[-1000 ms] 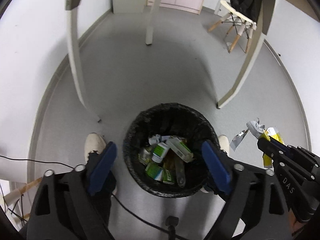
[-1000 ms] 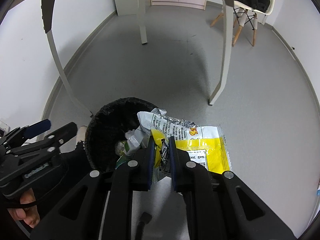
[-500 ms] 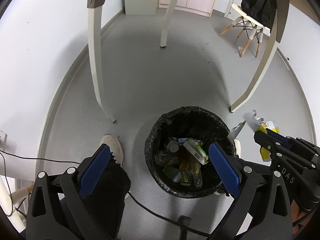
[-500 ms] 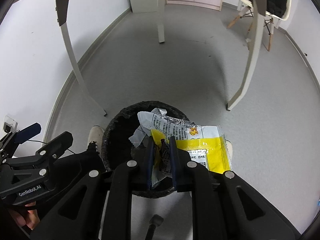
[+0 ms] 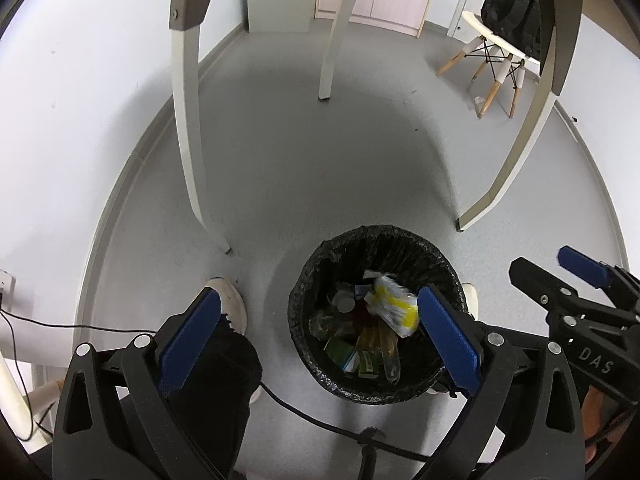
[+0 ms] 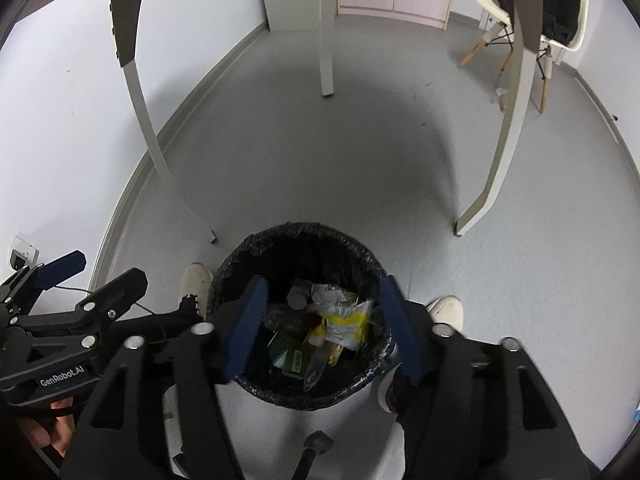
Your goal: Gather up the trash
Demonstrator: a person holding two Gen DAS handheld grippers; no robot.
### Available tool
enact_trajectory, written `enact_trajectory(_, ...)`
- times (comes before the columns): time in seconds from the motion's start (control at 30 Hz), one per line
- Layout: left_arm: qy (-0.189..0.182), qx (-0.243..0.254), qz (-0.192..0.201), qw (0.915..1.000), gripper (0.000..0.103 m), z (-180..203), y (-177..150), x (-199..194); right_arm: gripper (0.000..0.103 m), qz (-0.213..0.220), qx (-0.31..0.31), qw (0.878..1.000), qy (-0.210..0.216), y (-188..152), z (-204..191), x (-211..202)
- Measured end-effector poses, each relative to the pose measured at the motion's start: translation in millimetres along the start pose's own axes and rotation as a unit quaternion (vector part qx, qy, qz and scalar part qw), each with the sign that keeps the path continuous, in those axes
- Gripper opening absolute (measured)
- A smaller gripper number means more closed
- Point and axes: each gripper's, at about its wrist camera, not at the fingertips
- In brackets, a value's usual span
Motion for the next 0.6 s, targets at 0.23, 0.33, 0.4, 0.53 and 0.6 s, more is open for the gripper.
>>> enact_trajectory(0.23, -0.003, 0.008, 0.015, 0.9999, 0.097, 1.8, -0.8, -26.7, 0.094, 0.024, 0.018, 0.999, -0.016, -1.3, 9.3, -25.4)
enact_trajectory(0.33, -0.003, 0.011, 0.020, 0.9997, 0.097, 2.4, 1.3, -42.7, 0.095, 0.037, 0.020, 0.999, -0.029, -3.4, 13.8, -42.4)
enact_trajectory(0.4, 0.000, 0.020, 0.028, 0.9994, 0.097, 3.6, 0.3, -56.1, 0.095, 0.038, 0.024, 0.998, -0.032, -2.0, 17.4, -52.6)
enact_trajectory(0.53, -0.004, 0.018, 0.040, 0.9990, 0.097, 4.1, -0.2, -81.8, 0.095, 0.052, 0.024, 0.997, -0.048, -1.8, 19.4, -81.6)
enact_trajectory(0.6, -0.008, 0.015, 0.048, 0.9987, 0.097, 4.2, 0.3, -96.3, 0.095, 0.061, 0.022, 0.996, -0.054, 0.2, 16.1, -99.6)
Point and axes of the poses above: each gripper's, at about its wrist camera, not at the fingertips, and x roughly the way its jaws point, z to its right, y to its top, and after that the axes turned 5 degrees about z, right-handed
